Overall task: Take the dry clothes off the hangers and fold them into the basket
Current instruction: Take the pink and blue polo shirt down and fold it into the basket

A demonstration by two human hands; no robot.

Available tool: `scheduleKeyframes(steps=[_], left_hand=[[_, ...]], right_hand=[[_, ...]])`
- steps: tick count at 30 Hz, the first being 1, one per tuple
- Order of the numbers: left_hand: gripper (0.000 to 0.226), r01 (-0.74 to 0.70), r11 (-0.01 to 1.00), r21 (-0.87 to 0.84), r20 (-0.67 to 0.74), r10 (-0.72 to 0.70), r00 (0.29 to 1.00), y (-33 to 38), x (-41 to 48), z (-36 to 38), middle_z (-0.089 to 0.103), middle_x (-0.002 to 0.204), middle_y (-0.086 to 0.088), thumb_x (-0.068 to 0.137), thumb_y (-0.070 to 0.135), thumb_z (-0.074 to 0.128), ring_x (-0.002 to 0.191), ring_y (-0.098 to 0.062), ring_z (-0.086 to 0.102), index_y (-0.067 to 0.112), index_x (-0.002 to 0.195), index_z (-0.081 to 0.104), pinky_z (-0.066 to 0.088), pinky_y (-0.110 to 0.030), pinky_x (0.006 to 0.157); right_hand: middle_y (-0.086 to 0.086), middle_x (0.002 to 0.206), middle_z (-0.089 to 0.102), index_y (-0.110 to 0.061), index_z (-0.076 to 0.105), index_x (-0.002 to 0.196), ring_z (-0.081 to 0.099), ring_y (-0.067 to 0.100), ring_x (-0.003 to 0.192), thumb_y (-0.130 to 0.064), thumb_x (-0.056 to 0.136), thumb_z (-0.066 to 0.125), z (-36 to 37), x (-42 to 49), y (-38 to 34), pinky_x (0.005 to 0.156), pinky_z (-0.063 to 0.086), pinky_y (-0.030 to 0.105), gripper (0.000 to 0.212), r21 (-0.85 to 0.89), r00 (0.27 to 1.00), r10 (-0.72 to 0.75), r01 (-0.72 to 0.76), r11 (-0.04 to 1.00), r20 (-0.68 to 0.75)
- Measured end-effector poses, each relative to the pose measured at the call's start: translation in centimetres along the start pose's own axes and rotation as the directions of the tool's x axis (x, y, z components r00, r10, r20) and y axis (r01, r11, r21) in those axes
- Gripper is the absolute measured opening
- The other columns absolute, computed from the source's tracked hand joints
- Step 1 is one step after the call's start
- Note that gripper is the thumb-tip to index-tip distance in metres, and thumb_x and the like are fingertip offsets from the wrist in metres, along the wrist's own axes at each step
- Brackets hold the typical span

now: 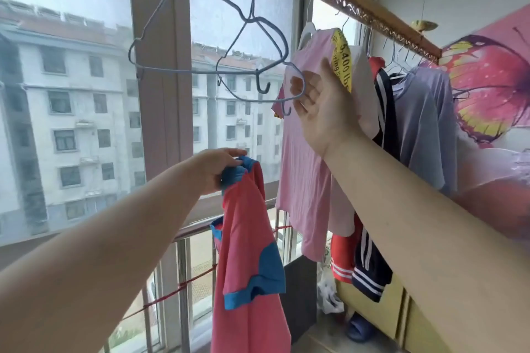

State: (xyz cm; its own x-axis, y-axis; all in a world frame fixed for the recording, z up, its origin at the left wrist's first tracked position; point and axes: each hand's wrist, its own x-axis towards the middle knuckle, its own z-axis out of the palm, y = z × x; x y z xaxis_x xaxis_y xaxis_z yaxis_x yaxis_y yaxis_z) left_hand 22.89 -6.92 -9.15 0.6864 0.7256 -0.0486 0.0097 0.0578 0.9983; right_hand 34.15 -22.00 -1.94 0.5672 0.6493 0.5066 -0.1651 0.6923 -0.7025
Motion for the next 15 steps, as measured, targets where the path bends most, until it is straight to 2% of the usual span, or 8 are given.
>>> scheduleKeyframes(steps=[3, 4, 6, 9, 11, 12, 13, 15], left_hand=[[0.033, 0.033, 0.999, -0.043, 0.046, -0.031, 0.998, -1.4, -0.5, 0.0, 0.060, 0.096, -0.013, 0.095, -0.009, 0.037, 0.075, -0.020, 0.060, 0.010, 0.117, 0.053, 0.052, -0.031, 0.065], [0.034, 0.052, 0.997, -0.064, 0.054, -0.048, 0.997, -1.8, -0.6, 0.0, 0.059, 0.097, -0.015, 0.094, -0.010, 0.035, 0.075, -0.021, 0.060, 0.010, 0.116, 0.052, 0.053, -0.031, 0.064], [0.035, 0.080, 0.992, -0.097, 0.070, -0.074, 0.995, -2.6, -0.7, 0.1, 0.058, 0.101, -0.016, 0.092, -0.009, 0.034, 0.073, -0.021, 0.060, 0.010, 0.116, 0.051, 0.054, -0.031, 0.060], [0.041, 0.104, 0.983, -0.152, 0.067, -0.095, 0.993, -3.6, -0.7, 0.1, 0.057, 0.101, -0.015, 0.090, -0.004, 0.035, 0.063, -0.018, 0.058, 0.011, 0.124, 0.053, 0.054, -0.025, 0.051], [0.044, 0.105, 0.979, -0.177, 0.071, -0.094, 0.993, -4.1, -0.7, 0.3, 0.055, 0.104, -0.017, 0.090, -0.004, 0.034, 0.049, -0.016, 0.059, 0.011, 0.126, 0.053, 0.053, -0.024, 0.046], [0.044, 0.101, 0.978, -0.183, 0.079, -0.088, 0.993, -4.3, -0.9, 0.5, 0.054, 0.107, -0.018, 0.090, -0.004, 0.033, 0.044, -0.015, 0.060, 0.011, 0.126, 0.053, 0.053, -0.024, 0.045], [0.045, 0.099, 0.977, -0.188, 0.092, -0.082, 0.992, -4.5, -1.1, 0.6, 0.054, 0.111, -0.018, 0.089, -0.004, 0.032, 0.043, -0.014, 0.060, 0.012, 0.125, 0.054, 0.054, -0.024, 0.045], [0.046, 0.100, 0.973, -0.206, 0.123, -0.076, 0.990, -4.9, -1.2, 0.5, 0.052, 0.118, -0.019, 0.088, -0.003, 0.034, 0.052, -0.016, 0.062, 0.013, 0.126, 0.055, 0.057, -0.028, 0.051]], right_hand=[[0.003, 0.085, 0.061, -0.012, 0.059, 0.093, 0.058, 0.016, 0.086, -0.027, 0.098, 0.051, -1.3, -1.5, 2.4, 0.087, 0.043, 0.029, 0.017, 0.021, 0.995, 0.041, -0.040, 0.999, -0.089], [0.004, 0.081, 0.061, -0.013, 0.058, 0.089, 0.058, 0.017, 0.082, -0.019, 0.097, 0.052, -1.8, -2.0, 3.3, 0.084, 0.046, 0.031, 0.013, -0.026, 0.991, 0.062, -0.065, 0.998, -0.122], [0.006, 0.078, 0.061, -0.011, 0.057, 0.086, 0.061, 0.019, 0.072, -0.003, 0.093, 0.049, -3.0, -2.8, 5.2, 0.075, 0.050, 0.032, 0.014, -0.233, 0.975, 0.106, -0.150, 0.961, -0.194], [0.009, 0.077, 0.059, -0.008, 0.056, 0.084, 0.058, 0.017, 0.062, 0.008, 0.089, 0.045, -4.5, -4.2, 7.7, 0.061, 0.048, 0.025, 0.020, -0.547, 0.951, 0.225, -0.306, 0.779, -0.212], [0.009, 0.087, 0.060, -0.003, 0.060, 0.097, 0.057, 0.015, 0.071, 0.006, 0.086, 0.053, -5.6, -5.0, 9.2, 0.062, 0.046, 0.022, 0.015, -0.752, 0.918, 0.370, -0.343, 0.563, -0.141], [0.010, 0.094, 0.061, -0.002, 0.060, 0.108, 0.057, 0.016, 0.078, 0.005, 0.084, 0.057, -6.1, -5.3, 10.0, 0.065, 0.046, 0.023, 0.025, -0.824, 0.895, 0.431, -0.329, 0.460, -0.117], [0.010, 0.100, 0.061, -0.002, 0.058, 0.117, 0.056, 0.017, 0.085, 0.005, 0.083, 0.059, -6.7, -5.4, 10.9, 0.070, 0.047, 0.025, 0.035, -0.857, 0.875, 0.474, -0.320, 0.405, -0.103], [0.005, 0.097, 0.061, -0.005, 0.056, 0.123, 0.057, 0.017, 0.089, 0.005, 0.082, 0.061, -7.4, -5.9, 12.4, 0.074, 0.048, 0.024, 0.042, -0.862, 0.852, 0.516, -0.322, 0.390, -0.085]])
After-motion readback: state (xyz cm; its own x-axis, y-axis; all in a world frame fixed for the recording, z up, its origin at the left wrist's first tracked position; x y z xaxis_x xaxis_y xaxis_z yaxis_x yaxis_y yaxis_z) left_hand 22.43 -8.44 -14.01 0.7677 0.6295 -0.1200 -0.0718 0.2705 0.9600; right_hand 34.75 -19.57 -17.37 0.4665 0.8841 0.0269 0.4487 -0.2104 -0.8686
